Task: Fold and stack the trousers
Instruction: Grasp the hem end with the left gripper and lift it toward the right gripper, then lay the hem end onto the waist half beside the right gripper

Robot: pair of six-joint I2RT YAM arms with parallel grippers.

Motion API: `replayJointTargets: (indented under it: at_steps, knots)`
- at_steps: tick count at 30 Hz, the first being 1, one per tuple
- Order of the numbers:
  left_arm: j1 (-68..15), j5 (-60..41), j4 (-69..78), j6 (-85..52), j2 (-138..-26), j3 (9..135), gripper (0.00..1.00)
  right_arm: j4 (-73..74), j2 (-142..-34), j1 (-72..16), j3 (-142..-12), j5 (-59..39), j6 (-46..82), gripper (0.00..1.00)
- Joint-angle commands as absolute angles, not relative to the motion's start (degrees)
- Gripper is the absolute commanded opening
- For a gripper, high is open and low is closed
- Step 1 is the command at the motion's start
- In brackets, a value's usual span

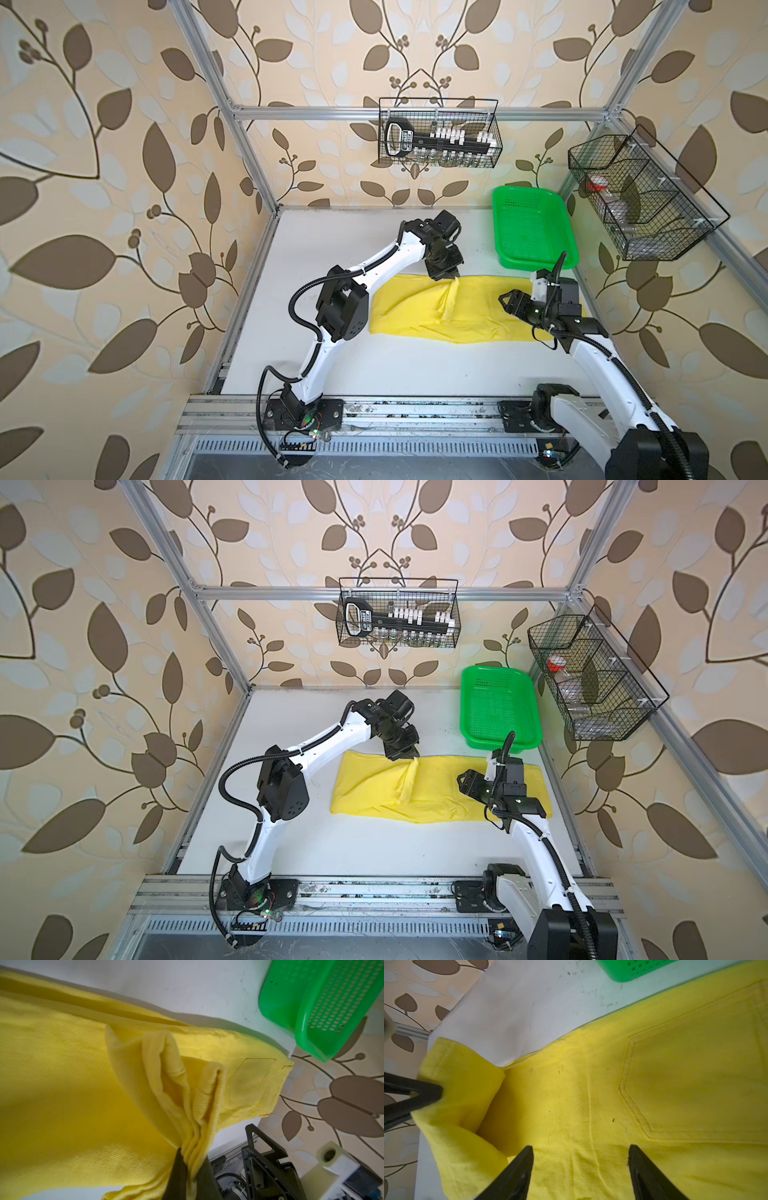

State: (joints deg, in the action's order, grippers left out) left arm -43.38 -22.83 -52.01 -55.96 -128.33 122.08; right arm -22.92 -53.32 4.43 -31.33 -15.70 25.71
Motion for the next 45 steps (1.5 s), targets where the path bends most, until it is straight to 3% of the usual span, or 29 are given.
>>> replayJointTargets:
  at_steps: [1,13,15,20,24,29,37,45]
  knots:
    - [-44.6,-26.36,-51.97,-56.03,-130.32,125.6,0.0,-23.47,-53.18,4.75,-30.47,-16.7,24.36,0.73]
    - [-46.72,-26.35,-49.66,-55.47,-137.73,129.81,0.01,-22.65,-54.49,4.83,-30.08,-16.95,24.28,0.73]
    - [-46.72,-25.23,-47.15,-55.42,-137.73,129.78,0.09,-22.61,-54.42,4.83,-29.89,-16.92,24.32,0.73]
    - [-46.76,-26.28,-42.35,-53.77,-137.2,130.12,0.4,-24.13,-53.46,4.77,-31.14,-16.39,23.66,0.73]
    - [-46.59,-25.86,-43.07,-48.99,-134.48,130.37,0.5,-25.95,-52.71,4.83,-33.08,-16.35,23.03,0.73]
    - [-45.76,-23.19,-51.63,-40.4,-127.99,128.24,0.55,-27.71,-51.45,3.46,-35.25,-17.16,22.46,0.73]
    - [-40.31,-14.91,-60.95,-31.03,-112.2,105.69,0.58,-24.08,-57.3,-6.1,-36.43,-16.46,26.01,0.7]
    - [-34.09,-14.33,-56.54,-28.5,-100.94,84.98,0.59,-14.58,-69.34,-14.81,-34.83,-16.41,32.52,0.67]
